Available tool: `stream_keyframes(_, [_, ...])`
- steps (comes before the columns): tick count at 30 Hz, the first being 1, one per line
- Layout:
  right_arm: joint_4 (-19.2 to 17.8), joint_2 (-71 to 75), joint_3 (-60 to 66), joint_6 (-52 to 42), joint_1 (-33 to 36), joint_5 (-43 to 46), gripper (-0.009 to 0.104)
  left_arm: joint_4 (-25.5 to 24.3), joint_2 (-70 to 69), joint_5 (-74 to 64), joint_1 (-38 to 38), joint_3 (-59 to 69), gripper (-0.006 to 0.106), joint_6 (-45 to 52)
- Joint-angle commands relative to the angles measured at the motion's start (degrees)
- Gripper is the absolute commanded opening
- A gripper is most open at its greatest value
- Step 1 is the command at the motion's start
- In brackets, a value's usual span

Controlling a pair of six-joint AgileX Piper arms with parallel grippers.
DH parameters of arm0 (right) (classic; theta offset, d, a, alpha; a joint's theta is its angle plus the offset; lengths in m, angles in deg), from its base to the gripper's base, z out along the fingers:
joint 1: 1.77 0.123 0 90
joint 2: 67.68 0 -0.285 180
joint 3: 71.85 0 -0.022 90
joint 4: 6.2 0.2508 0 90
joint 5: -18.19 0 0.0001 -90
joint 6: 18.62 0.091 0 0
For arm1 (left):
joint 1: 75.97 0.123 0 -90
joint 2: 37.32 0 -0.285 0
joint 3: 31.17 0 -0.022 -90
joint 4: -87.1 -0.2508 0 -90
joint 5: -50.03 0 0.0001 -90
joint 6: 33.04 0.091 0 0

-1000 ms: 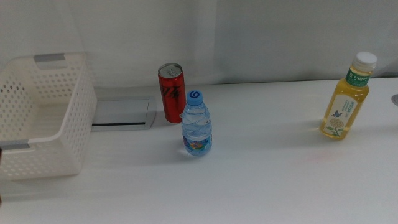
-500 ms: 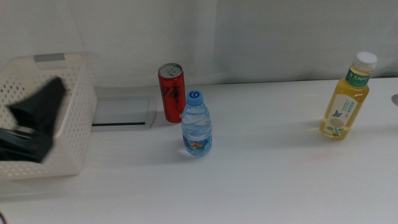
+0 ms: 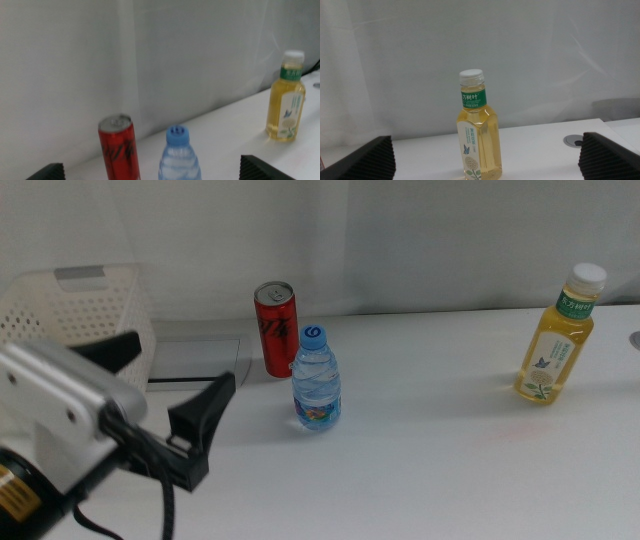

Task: Use arms to grab the bottles and put them into the dustbin to the left of the table.

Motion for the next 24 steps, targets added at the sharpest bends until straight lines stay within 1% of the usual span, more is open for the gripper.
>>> stream_keyframes(1, [-0.04,0.09,2.33,-0.44,-0.41,0.16,0.103,0.4,1.79,7.41,-0.43,4.24,0.092,-0.47])
stream_keyframes(5, [-0.04,0.09,2.33,-0.44,-0.41,0.16,0.103,-0.31,5.53,17.67,-0.43,11.19,0.092,-3.05])
stream_keyframes(7, [-0.04,0.09,2.33,-0.44,-0.41,0.16,0.103,-3.15,7.89,20.54,-0.43,13.35,0.092,-5.04])
stream_keyframes(10, [-0.04,0.09,2.33,-0.44,-0.41,0.16,0.103,-9.17,12.44,23.44,-0.43,13.82,0.092,-7.74])
stream_keyframes(12, [-0.04,0.09,2.33,-0.44,-0.41,0.16,0.103,-10.75,16.65,27.69,-0.43,13.82,0.092,-8.02])
stream_keyframes(14, [-0.04,0.09,2.33,-0.44,-0.41,0.16,0.103,-10.48,20.92,32.24,-0.43,13.82,0.092,-8.02])
stream_keyframes(16, [-0.04,0.09,2.33,-0.44,-0.41,0.16,0.103,-9.12,25.98,36.21,-0.43,13.72,0.092,-8.02])
stream_keyframes(18, [-0.04,0.09,2.33,-0.44,-0.41,0.16,0.103,-6.57,31.1,40.89,-0.43,13.72,0.092,-8.02])
stream_keyframes(20, [-0.04,0.09,2.33,-0.44,-0.41,0.16,0.103,-5.5,35.6,45.91,-0.43,13.5,0.092,-8.02])
stream_keyframes(24, [-0.04,0.09,2.33,-0.44,-0.41,0.16,0.103,-6.04,44.06,52.77,-0.43,10.59,0.092,-8.19])
